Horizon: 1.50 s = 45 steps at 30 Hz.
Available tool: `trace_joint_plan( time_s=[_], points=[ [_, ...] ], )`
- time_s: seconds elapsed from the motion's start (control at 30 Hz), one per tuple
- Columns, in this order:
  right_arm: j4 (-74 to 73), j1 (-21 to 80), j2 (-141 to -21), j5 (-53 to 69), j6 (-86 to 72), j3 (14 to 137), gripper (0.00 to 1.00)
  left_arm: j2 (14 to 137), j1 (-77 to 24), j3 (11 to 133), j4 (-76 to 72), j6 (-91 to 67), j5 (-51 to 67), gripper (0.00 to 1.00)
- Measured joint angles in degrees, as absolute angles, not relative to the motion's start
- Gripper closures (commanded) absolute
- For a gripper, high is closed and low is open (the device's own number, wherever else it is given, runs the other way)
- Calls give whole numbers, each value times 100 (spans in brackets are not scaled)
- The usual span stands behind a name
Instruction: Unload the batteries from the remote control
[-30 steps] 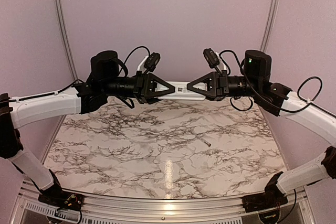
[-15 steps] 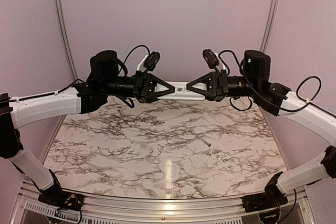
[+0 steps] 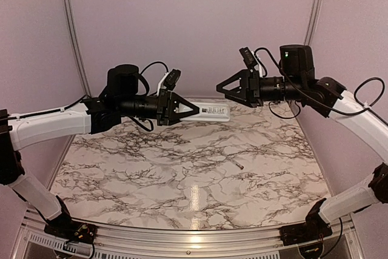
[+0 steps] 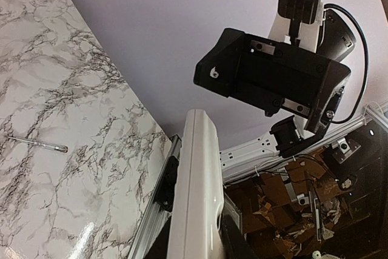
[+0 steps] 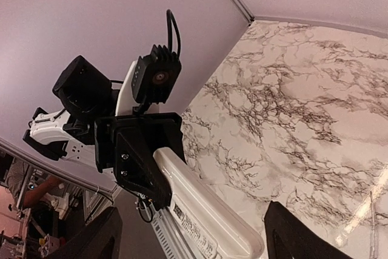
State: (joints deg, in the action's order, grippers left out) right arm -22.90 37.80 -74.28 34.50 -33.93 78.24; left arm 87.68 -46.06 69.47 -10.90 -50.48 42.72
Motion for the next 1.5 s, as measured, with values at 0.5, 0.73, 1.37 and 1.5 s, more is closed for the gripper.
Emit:
trace_joint_plan(
  time_s=[0.5,0.73,1.37,1.5],
  points=[
    [-3422,3780,-7054,2141,-3354,8165,21,8189,-4499,6685,-331,-4722,3074,100],
    [-3262,3780,-6810,2018,-3723,7778,18,8206,-4497,6639,-233,-4849,2862,100],
    [-2891,3841,-6154,1269,-3979,7295,2,8554,-4497,6567,-274,-5083,2797,100],
    [-2812,3839,-5996,1059,-4018,7196,2,8696,-4499,6676,-270,-5085,2797,100]
  ],
)
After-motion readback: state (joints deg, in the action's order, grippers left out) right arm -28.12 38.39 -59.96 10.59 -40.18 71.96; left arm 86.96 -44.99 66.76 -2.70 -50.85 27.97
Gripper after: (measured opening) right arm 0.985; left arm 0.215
